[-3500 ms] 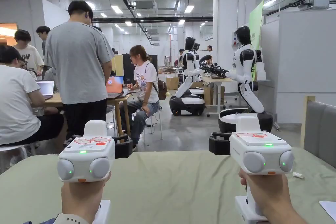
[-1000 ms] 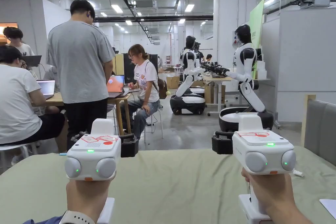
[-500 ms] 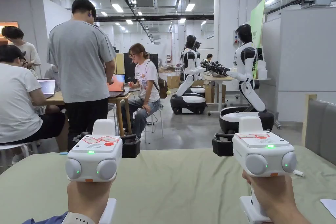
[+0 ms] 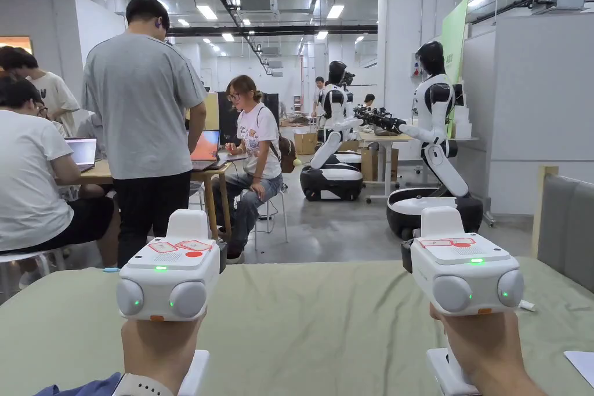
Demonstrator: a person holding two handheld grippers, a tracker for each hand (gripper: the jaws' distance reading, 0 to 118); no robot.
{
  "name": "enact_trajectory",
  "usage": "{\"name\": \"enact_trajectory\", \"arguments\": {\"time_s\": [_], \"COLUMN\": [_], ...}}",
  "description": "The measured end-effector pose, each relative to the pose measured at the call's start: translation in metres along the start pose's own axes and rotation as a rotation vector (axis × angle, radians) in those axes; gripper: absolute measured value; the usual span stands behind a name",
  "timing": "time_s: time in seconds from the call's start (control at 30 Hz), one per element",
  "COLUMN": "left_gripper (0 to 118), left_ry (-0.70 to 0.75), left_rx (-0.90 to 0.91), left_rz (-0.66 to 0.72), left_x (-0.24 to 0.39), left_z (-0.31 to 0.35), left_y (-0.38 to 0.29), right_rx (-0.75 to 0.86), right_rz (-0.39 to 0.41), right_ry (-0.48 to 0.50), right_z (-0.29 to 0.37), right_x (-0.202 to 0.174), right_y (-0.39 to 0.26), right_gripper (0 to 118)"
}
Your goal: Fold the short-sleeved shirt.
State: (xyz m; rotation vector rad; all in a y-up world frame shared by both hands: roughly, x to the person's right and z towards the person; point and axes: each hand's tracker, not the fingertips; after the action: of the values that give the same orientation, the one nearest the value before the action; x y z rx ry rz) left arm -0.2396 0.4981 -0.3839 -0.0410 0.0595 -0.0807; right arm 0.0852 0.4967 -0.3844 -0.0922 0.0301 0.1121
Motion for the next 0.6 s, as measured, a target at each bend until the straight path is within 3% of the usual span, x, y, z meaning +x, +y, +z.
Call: {"name": "enact_trajectory", "arguments": {"time_s": [0.1,0.17,0.33,0.6], "left_gripper": [0,0,0,0], "left_ry": [-0.039,-0.041,-0.014,0.143], "left_rx": [0.008,0.003,0.008,-0.033], "left_rz": [-0.004,-0.046,-0.084,-0.028], "left_x": [-0.002,0.000,-0.005,-0.086], "left_z": [0.008,0.009,0.010,0.041], "left_y": [-0.001,-0.002,-0.007,-0.018], "right_rx": [-0.012,-0.006,-0.010,0.010], "right_rz": [-0.028,0.012,0.001,0.011], "right_ry": [0.038,0.010,0.020,0.168], "right_z": [0.000,-0.003,-0.003,-0.007], "right_x": [0.004,0.001,-0.008,-0.089], "right_y": [-0.005,-0.007,-0.007,-0.003], "right_gripper": [0,0,0,0]}}
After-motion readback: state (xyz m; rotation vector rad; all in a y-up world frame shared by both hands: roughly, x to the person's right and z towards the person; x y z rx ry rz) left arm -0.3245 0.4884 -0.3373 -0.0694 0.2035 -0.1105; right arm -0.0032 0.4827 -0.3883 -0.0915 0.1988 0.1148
